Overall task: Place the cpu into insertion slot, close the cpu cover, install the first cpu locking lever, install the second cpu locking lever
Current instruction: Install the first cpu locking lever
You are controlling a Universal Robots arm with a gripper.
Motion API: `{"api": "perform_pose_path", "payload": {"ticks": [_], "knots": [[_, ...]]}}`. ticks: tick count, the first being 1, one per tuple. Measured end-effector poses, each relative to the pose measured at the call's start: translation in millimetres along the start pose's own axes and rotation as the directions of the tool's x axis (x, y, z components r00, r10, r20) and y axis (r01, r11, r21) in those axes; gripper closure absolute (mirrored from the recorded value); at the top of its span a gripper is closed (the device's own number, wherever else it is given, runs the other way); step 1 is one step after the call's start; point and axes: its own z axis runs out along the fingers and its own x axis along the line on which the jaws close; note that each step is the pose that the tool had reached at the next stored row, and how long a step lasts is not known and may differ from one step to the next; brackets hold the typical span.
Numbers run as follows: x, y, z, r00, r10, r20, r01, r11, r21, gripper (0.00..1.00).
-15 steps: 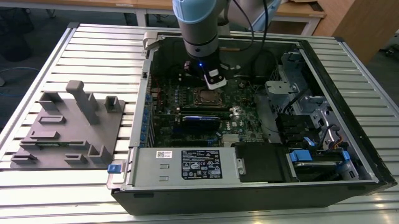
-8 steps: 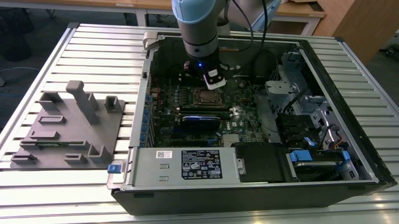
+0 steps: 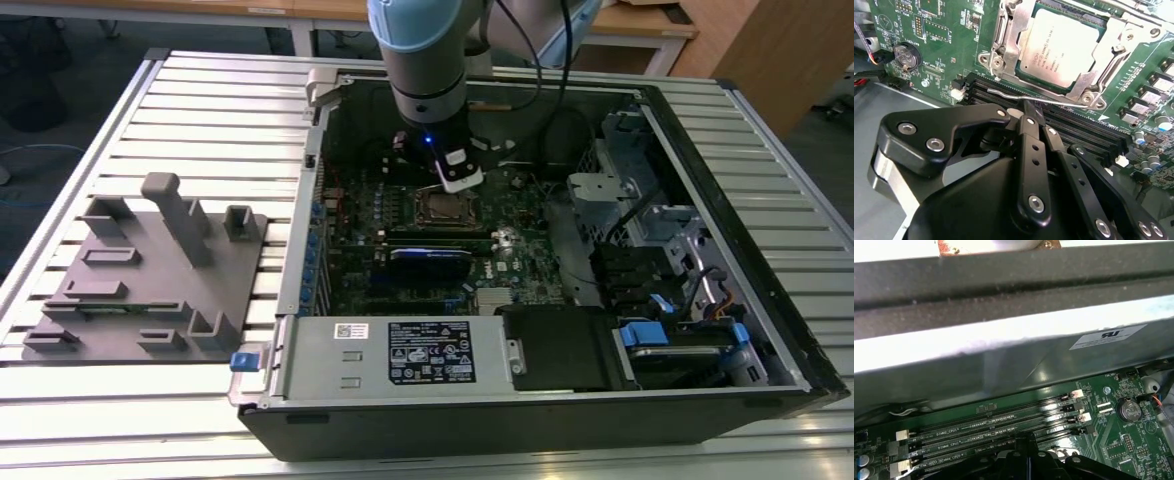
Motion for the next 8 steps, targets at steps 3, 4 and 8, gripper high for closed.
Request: {"api": "perform_pose_path", "payload": {"ticks": [3, 4, 8], "knots": [[-0.3, 0.6, -1.8, 1.0, 0.0, 0.0001, 0.0, 1.0, -0.0002, 0.9], [-0.5, 1.2, -3.6, 1.0, 0.0, 0.0, 0.0, 1.0, 0.0, 0.9], [-1.5, 3.3, -9.9, 1.0, 0.0, 0.0001, 0.0, 1.0, -0.0002, 0.9]]}}
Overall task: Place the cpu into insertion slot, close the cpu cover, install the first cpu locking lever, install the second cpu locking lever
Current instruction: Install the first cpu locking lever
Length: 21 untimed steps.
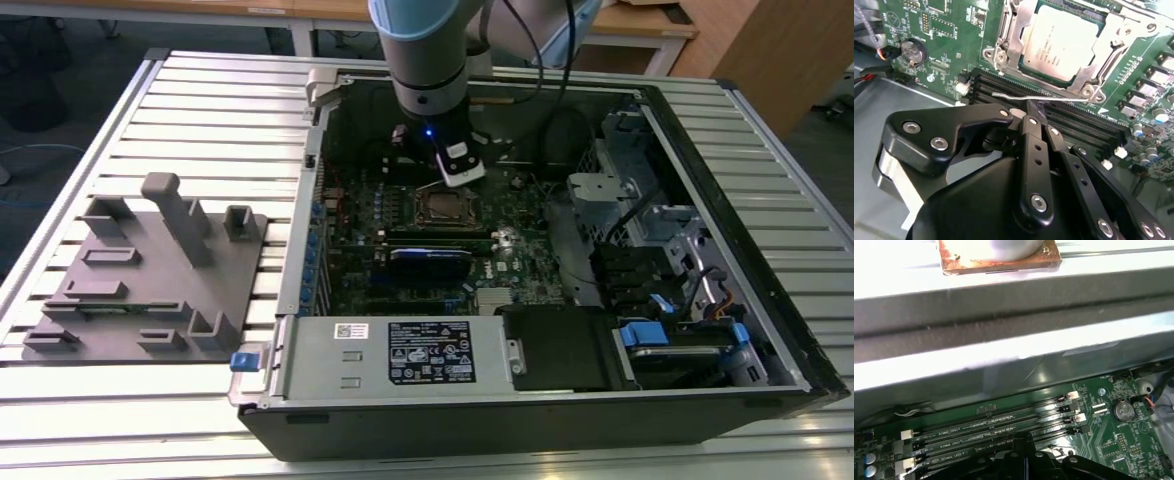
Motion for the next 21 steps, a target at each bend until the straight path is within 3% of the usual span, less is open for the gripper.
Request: {"api": "perform_pose_path", "payload": {"ticks": [10, 21], "knots": [[-0.7, 1.4, -4.1, 1.0, 0.002, -0.0014, -0.002, 1.0, -0.0074, 0.9], [-0.8, 1.7, -5.0, 1.0, 0.002, -0.0017, -0.002, 1.0, -0.0078, 0.9]]}}
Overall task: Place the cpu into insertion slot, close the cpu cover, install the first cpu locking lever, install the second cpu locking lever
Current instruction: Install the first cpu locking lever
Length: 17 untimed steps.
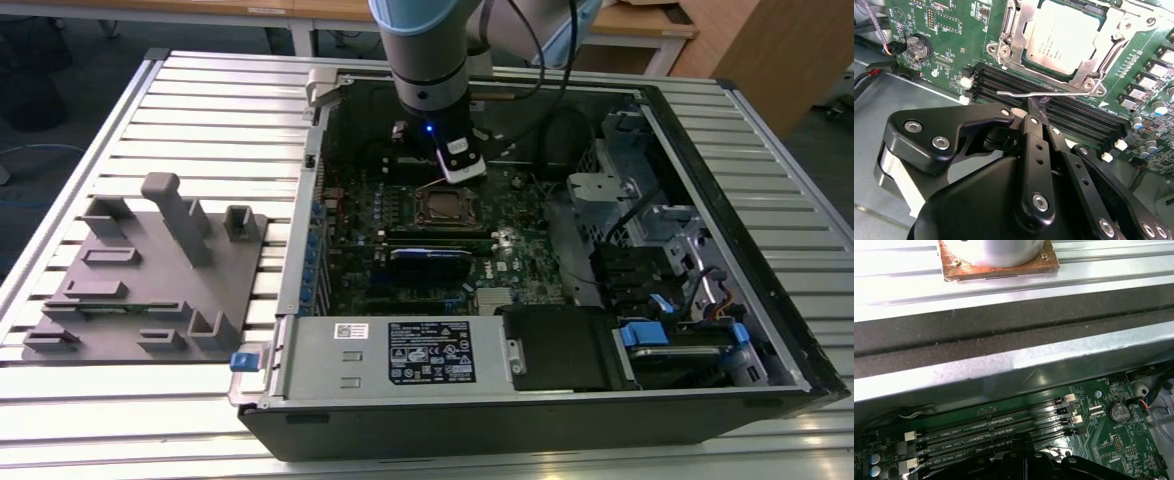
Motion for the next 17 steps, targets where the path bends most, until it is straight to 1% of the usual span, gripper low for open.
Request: {"api": "perform_pose_path", "payload": {"ticks": [17], "knots": [[-0.6, 1.3, -3.9, 1.0, 0.0, 0.0001, 0.0, 1.0, 0.0001, 0.9]]}}
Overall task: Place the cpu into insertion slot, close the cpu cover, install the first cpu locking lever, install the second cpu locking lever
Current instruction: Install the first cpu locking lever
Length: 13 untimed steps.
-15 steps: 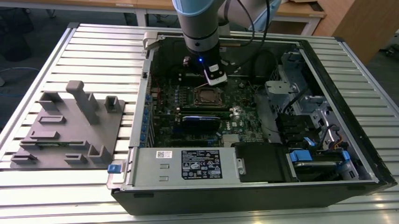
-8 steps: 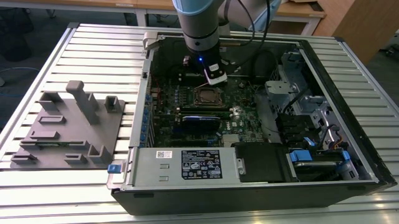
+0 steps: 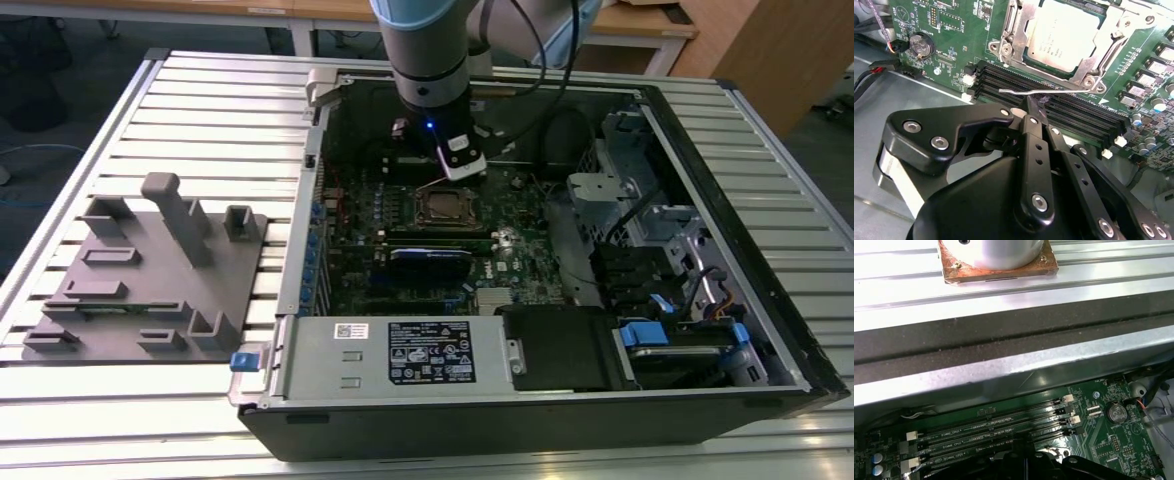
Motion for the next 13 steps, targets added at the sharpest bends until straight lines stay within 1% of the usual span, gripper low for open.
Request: {"api": "perform_pose_path", "payload": {"ticks": [13], "knots": [[-0.2, 0.3, -0.9, 1.0, 0.0, -0.0002, 0.0, 1.0, -0.0008, 0.9]]}}
